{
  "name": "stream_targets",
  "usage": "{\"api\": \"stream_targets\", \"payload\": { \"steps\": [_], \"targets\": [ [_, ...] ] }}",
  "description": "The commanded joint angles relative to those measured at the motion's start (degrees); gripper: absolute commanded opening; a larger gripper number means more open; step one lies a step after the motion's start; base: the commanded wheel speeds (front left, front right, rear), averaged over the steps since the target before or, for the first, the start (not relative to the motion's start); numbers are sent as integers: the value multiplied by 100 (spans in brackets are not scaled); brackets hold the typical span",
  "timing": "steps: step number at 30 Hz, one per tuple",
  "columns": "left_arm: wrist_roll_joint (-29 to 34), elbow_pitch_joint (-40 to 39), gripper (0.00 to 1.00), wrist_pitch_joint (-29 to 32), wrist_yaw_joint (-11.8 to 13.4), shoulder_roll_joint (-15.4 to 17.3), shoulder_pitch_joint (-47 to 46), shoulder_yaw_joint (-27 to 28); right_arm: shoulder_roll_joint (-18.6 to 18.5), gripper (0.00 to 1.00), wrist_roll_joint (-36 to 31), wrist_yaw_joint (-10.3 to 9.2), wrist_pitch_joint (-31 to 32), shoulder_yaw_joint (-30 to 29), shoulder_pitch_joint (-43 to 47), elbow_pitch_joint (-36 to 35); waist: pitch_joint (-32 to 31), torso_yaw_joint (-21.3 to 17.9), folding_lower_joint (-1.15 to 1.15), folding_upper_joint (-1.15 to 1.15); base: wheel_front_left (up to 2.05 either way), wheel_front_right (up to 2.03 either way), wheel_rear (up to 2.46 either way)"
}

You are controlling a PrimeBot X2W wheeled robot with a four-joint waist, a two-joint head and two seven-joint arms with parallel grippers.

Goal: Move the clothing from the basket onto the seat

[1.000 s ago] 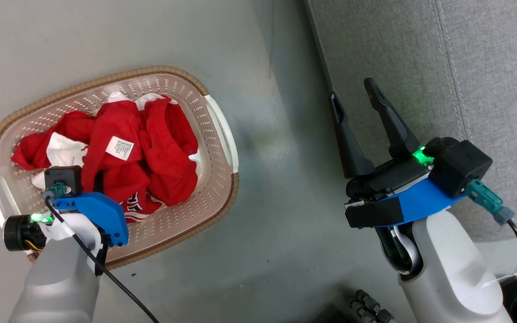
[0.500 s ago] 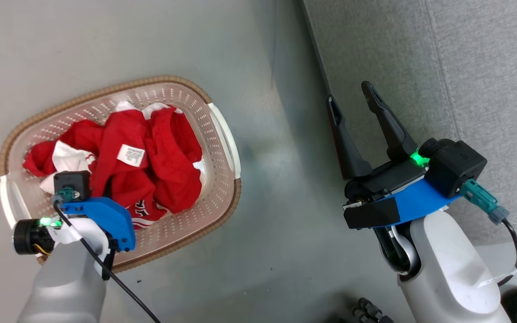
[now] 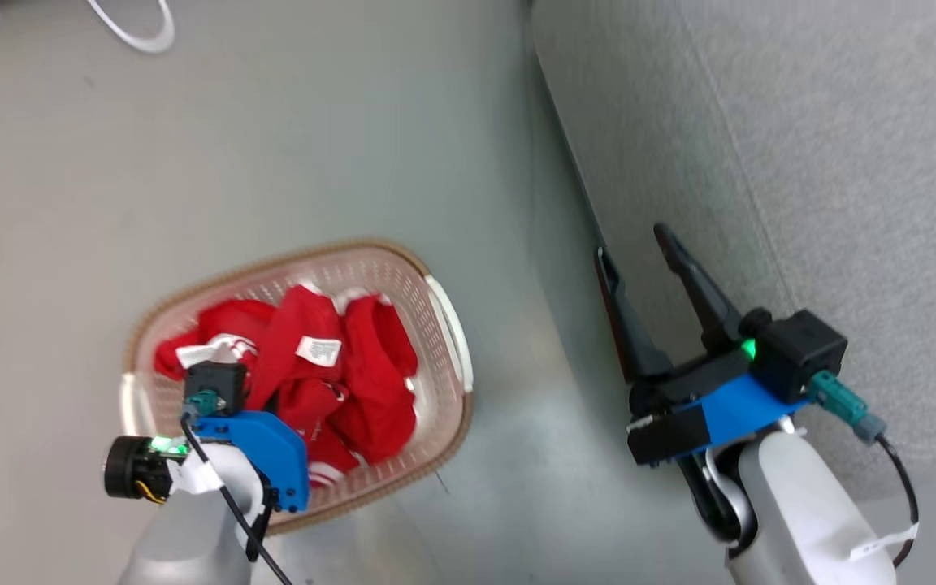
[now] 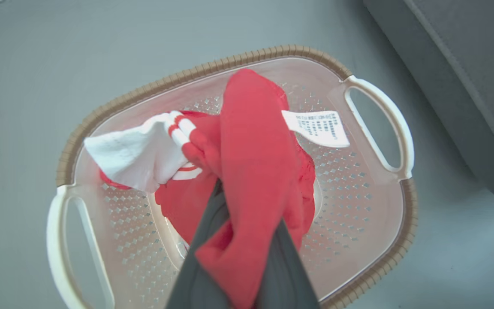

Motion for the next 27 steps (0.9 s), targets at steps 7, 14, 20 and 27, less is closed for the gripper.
{"api": "stream_targets", "payload": {
  "steps": [7,14,20,27],
  "targets": [
    [-228,-195,0,-66,-66,-170,380,-199,-18,100,-66,1,-17,-83,515,253,-1508,547,1,0,0,0,0],
    [-730,-595,0,129,-67,-234,648,-798,-19,100,-104,1,-17,-170,840,416,-2240,782,1,0,0,0,0],
    [-1532,-1501,0,436,-65,-227,681,-1627,-17,100,-142,1,-18,-253,1106,503,-2665,999,1,0,0,0,0],
    [-2016,-2101,0,568,-51,-229,492,-2223,-18,100,-95,1,16,-237,1333,551,-3006,1149,1,0,0,0,0]
  ]
}}
